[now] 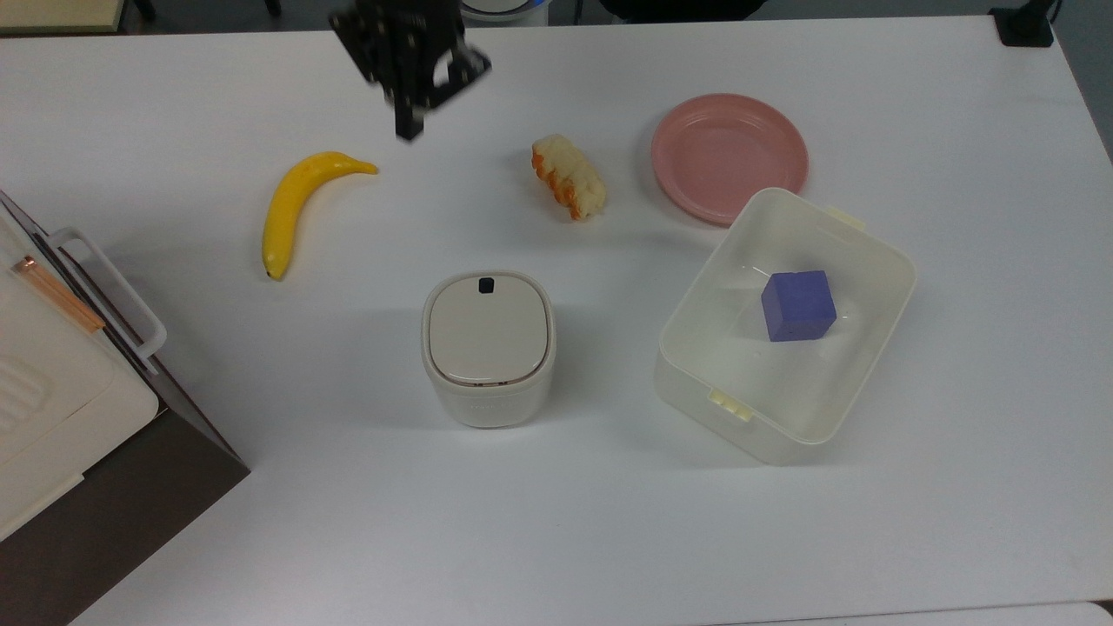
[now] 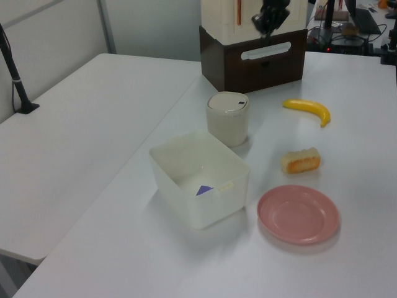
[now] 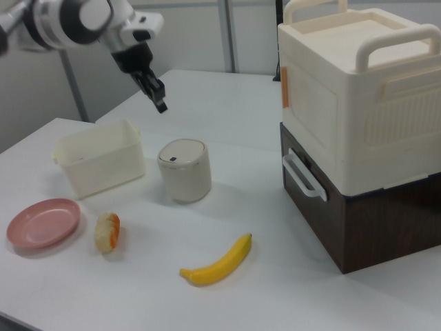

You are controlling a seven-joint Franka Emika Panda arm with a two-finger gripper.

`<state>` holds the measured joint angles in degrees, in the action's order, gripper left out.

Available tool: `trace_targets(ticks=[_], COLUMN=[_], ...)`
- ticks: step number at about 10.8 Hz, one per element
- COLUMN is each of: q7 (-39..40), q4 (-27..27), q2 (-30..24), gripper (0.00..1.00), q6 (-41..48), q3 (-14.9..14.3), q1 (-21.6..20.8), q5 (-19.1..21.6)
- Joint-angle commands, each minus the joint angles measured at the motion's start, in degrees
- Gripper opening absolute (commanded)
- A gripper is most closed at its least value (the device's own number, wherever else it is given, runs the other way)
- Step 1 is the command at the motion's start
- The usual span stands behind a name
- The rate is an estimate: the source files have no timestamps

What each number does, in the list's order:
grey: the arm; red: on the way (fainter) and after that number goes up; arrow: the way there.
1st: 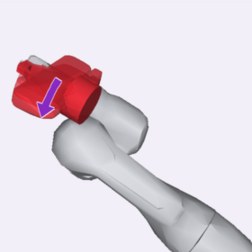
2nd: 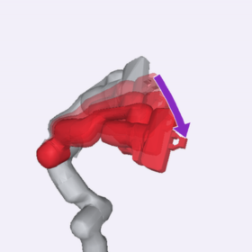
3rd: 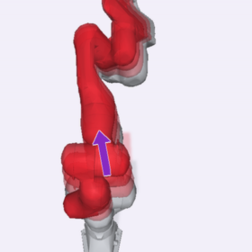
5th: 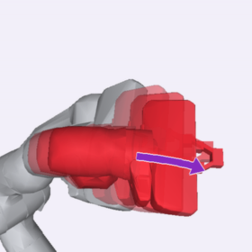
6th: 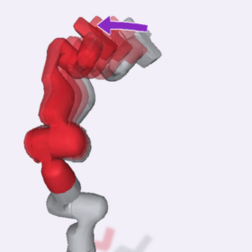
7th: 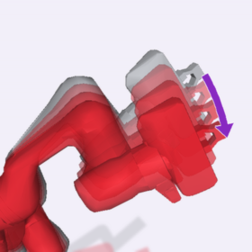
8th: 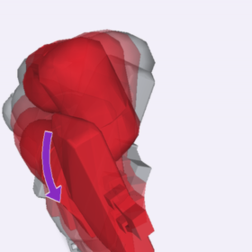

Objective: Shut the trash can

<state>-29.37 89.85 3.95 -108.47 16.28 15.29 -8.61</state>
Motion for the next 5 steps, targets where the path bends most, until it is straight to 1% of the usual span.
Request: trace_targets(ticks=[1, 2, 3, 4, 5], q7=[21.03, 29.38, 39.55, 40.61, 39.93], q4=[2.43, 2.52, 2.61, 2.27, 2.26], q2=[-8.67, -10.61, -12.71, -12.74, -12.82], gripper=[0.0, 0.0, 0.0, 0.35, 0.99], q6=[11.93, 15.01, 18.87, 19.35, 19.18], q3=[-2.38, -5.35, -9.91, -11.26, -11.27], q1=[4.99, 5.18, 5.18, 5.1, 4.92], q5=[9.81, 11.93, 13.52, 14.14, 14.06])
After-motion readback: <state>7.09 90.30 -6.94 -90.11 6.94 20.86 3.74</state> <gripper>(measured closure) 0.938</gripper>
